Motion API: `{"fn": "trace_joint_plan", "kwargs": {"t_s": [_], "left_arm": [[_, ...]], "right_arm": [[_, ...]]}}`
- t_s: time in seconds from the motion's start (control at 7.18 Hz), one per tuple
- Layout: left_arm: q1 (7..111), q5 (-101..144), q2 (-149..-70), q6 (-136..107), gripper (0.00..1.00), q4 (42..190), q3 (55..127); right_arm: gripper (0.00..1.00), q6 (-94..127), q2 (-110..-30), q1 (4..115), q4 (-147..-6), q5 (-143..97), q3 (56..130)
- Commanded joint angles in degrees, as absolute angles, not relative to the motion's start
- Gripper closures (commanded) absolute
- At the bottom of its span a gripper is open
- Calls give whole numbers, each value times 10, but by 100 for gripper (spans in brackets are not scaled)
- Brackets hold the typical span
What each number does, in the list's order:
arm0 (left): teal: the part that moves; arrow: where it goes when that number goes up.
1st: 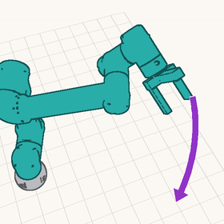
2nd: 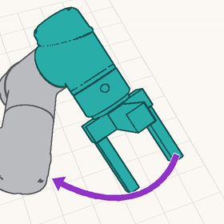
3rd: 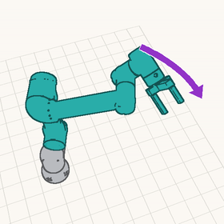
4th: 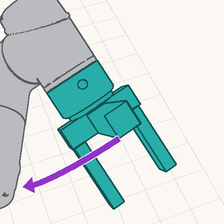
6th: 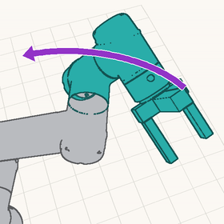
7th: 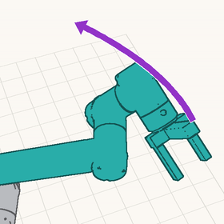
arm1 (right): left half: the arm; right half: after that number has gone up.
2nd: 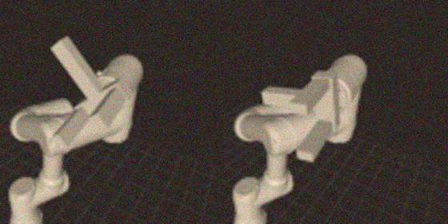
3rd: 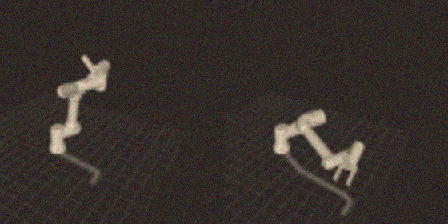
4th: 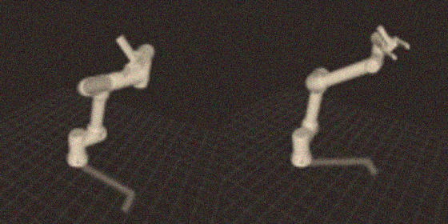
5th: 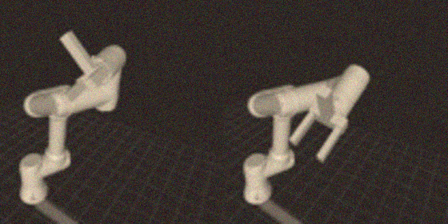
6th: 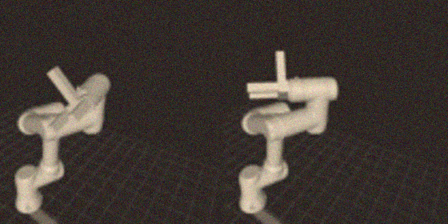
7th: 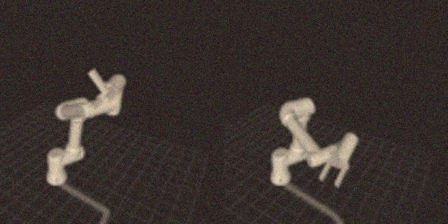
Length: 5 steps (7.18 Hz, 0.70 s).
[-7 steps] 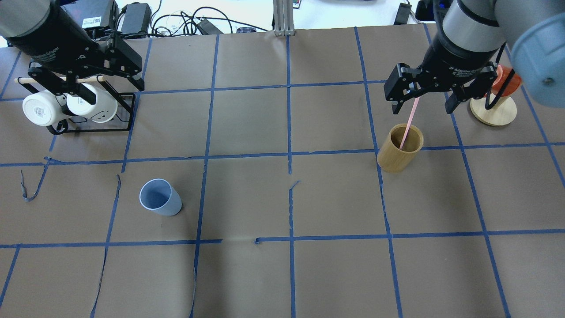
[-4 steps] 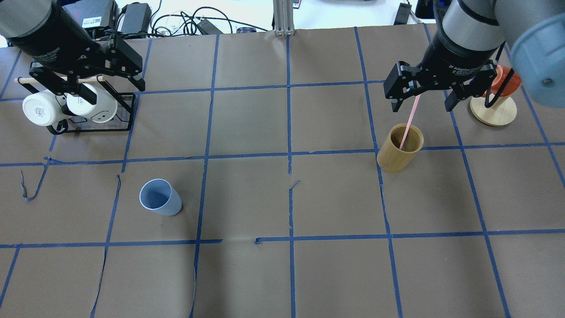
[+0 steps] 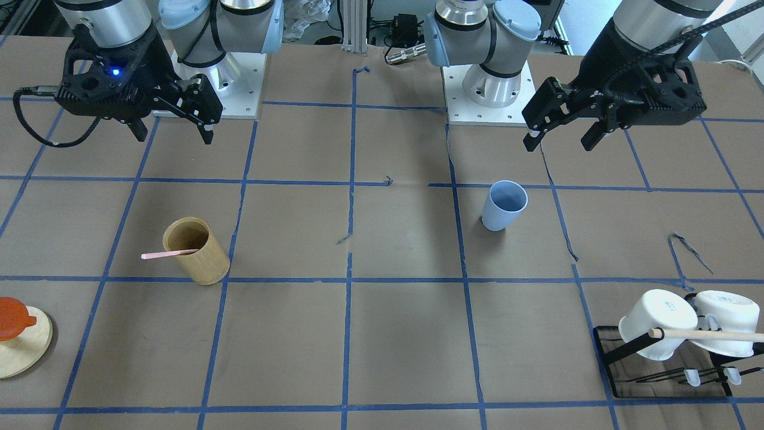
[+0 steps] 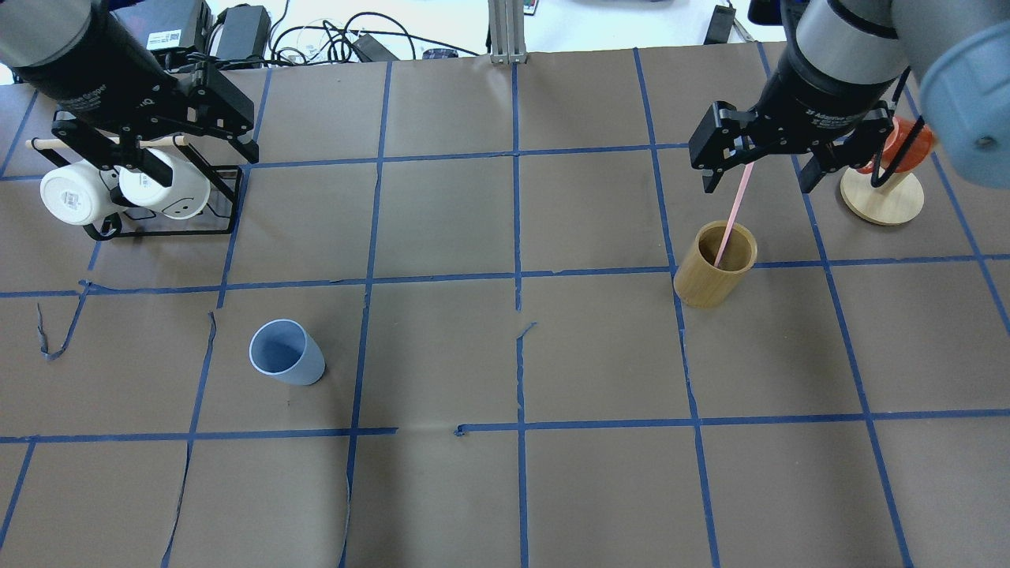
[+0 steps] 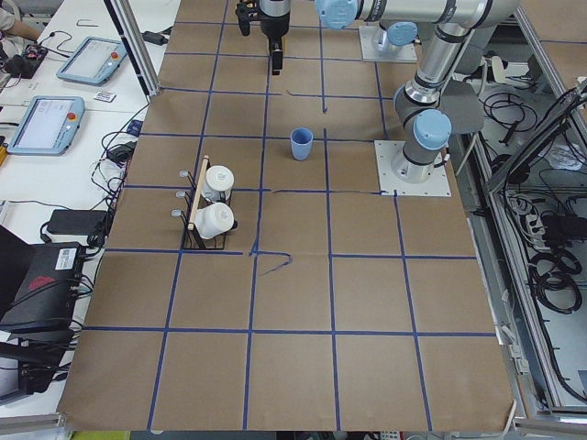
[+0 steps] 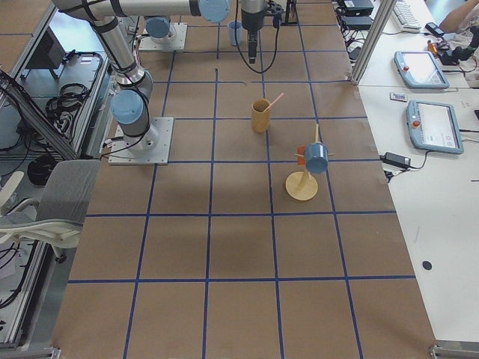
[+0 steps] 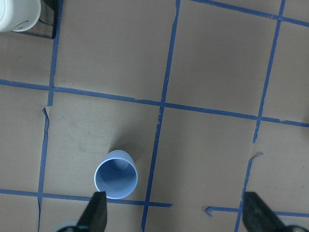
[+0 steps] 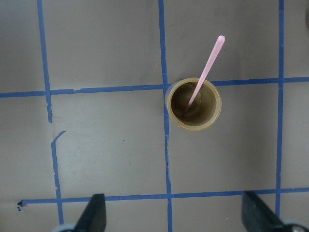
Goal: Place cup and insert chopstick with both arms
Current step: 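Close the right gripper on the pink chopstick in the tan cup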
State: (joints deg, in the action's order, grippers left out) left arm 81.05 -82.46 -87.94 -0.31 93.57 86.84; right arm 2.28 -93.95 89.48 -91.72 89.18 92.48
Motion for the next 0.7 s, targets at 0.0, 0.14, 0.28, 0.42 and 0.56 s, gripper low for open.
{"fn": "trace_joint_plan", "kwargs": {"t_s": [0.0,0.14,0.28,0.42,0.56], "left_arm": [[810,-825,-879,-3,0,936,868],[810,-825,-879,-3,0,936,868],[810,-825,-879,-3,0,937,868],[810,-825,-879,-3,0,938,868],[810,-826,-879,-3,0,939,870]], "right_arm": [[0,17,-939,895,-933,891,927],[0,17,-939,895,-930,891,928],[0,22,-939,895,-923,886,928],[0,23,-939,895,-926,889,928],[0,22,-939,894,-925,889,928]]}}
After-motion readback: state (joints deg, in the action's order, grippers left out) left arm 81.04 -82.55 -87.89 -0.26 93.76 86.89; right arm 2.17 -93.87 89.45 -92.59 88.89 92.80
